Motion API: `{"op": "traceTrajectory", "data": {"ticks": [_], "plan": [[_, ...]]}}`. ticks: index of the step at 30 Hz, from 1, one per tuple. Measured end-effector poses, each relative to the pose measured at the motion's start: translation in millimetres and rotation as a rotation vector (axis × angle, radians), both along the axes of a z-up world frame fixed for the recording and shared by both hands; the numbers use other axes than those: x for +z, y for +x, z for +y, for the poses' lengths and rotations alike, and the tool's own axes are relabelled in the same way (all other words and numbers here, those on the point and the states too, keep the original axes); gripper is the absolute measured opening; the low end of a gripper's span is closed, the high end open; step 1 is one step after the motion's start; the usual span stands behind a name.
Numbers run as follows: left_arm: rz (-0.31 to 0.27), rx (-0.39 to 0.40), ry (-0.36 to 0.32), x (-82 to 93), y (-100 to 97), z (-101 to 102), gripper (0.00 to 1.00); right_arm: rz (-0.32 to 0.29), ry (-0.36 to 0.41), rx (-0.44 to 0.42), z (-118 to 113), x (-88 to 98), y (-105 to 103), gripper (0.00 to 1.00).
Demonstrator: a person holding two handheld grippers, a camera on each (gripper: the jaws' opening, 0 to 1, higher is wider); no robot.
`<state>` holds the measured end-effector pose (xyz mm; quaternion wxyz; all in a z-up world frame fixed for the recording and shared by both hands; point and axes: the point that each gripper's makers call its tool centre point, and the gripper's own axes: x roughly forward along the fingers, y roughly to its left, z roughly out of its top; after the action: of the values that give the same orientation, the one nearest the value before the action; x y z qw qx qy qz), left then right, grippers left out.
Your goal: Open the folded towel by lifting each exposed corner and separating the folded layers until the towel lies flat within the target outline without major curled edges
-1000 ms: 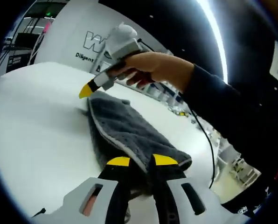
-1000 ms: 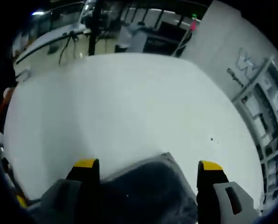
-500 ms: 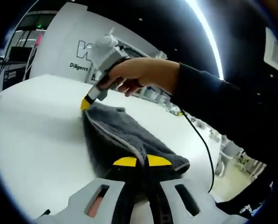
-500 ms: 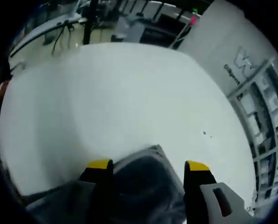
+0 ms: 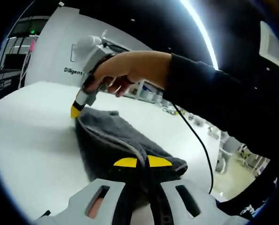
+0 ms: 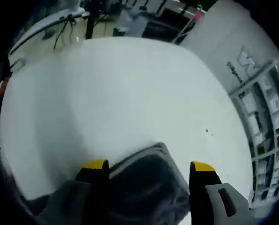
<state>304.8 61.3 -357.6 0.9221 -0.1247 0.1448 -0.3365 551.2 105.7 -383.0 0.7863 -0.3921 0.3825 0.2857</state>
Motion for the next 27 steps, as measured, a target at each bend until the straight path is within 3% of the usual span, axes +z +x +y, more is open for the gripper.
{"op": "traceTrajectory", "data": {"ticks": [3,5,10,13,19,27], "plan": [[-0.006,-0.001,0.004,0.4,-1.0,-1,0.04,0.038,0.002,-0.027,-1,-8.7,-6,0.68],[-0.004,-0.002,0.003,0.0,-1.8,-1,0.04,0.065,0.06,-0.051,5,-13.2,-12,0.67],[-0.007,-0.004,0.007,1.3,-1.8,-2,0.04,0.047,0.023,-0.056,0,-17.4,-13,0.48],[-0.015,-0.004,0.004,5.1,-1.2,-4,0.04,0.041,0.012,-0.051,-1,-16.9,-18,0.3],[-0.034,-0.006,-0.003,9.1,-1.0,-7,0.04,0.021,0.014,-0.038,2,-12.0,-13,0.14],[-0.05,-0.008,-0.032,16.6,-0.5,-10,0.04,-0.01,0.006,-0.034,-1,-3.3,-13,0.03]]}}
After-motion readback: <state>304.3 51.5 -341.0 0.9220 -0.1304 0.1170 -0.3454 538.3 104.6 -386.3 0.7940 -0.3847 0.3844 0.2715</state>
